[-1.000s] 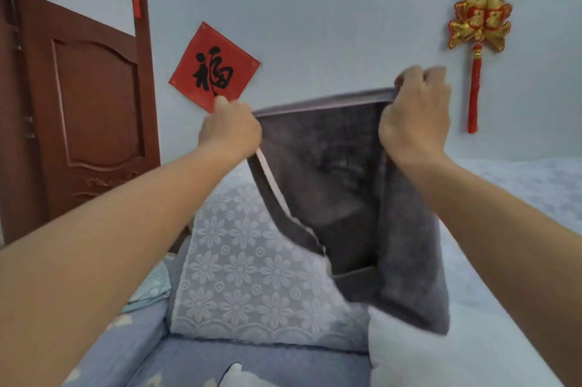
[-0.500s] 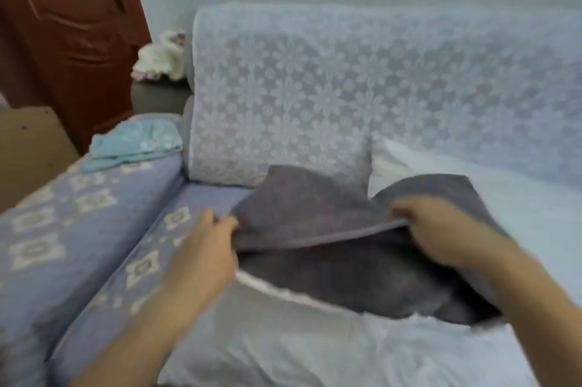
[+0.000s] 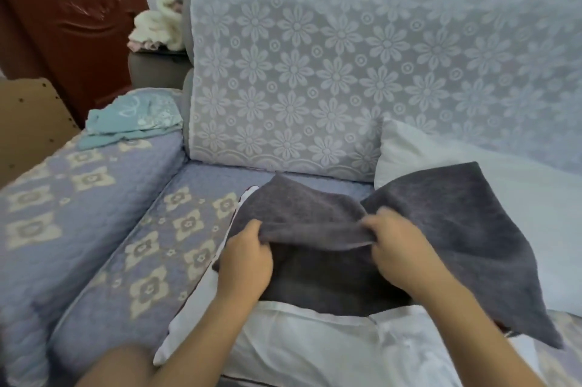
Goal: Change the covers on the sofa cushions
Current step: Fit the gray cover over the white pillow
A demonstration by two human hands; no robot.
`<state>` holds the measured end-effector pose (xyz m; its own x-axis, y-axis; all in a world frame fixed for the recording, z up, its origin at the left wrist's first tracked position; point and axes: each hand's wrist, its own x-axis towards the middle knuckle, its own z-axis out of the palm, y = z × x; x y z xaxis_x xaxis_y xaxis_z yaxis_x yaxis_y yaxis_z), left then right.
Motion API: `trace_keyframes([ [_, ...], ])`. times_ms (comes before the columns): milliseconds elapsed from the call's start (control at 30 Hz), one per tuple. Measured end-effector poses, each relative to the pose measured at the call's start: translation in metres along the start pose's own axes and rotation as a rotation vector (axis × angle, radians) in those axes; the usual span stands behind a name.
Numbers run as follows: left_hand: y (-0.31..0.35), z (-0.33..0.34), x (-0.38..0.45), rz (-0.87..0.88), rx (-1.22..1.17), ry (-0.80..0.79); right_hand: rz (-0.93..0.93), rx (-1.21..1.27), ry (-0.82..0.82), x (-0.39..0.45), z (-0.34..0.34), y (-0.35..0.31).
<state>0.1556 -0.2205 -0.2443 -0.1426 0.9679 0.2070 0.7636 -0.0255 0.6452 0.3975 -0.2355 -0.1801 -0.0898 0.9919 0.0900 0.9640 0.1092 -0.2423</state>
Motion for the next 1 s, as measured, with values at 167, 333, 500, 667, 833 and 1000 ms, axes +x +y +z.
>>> trace_keyframes([
  [167, 0.013, -0.007, -0.023, 0.021, -0.259, 0.197, 0.042, 0.548, 0.327, -0.016, 0.007, -0.035],
  [333, 0.006, -0.030, -0.024, 0.097, -0.280, 0.013, -0.165, 0.399, -0.060, -0.026, 0.002, -0.030],
  [500, 0.022, -0.046, -0.031, 0.076, -0.470, -0.167, -0.125, 0.044, -0.181, -0.032, 0.002, -0.029],
  [667, 0.043, -0.046, -0.032, 0.170, 0.007, -0.353, 0.049, 0.219, 0.273, -0.004, 0.001, -0.029],
  [833, 0.045, -0.043, -0.022, 0.115, 0.103, 0.007, -0.110, 0.522, 0.496, -0.012, -0.013, -0.058],
  [1000, 0.047, -0.065, -0.013, 0.075, -0.440, 0.211, -0.238, 0.403, 0.231, -0.023, -0.021, -0.054],
])
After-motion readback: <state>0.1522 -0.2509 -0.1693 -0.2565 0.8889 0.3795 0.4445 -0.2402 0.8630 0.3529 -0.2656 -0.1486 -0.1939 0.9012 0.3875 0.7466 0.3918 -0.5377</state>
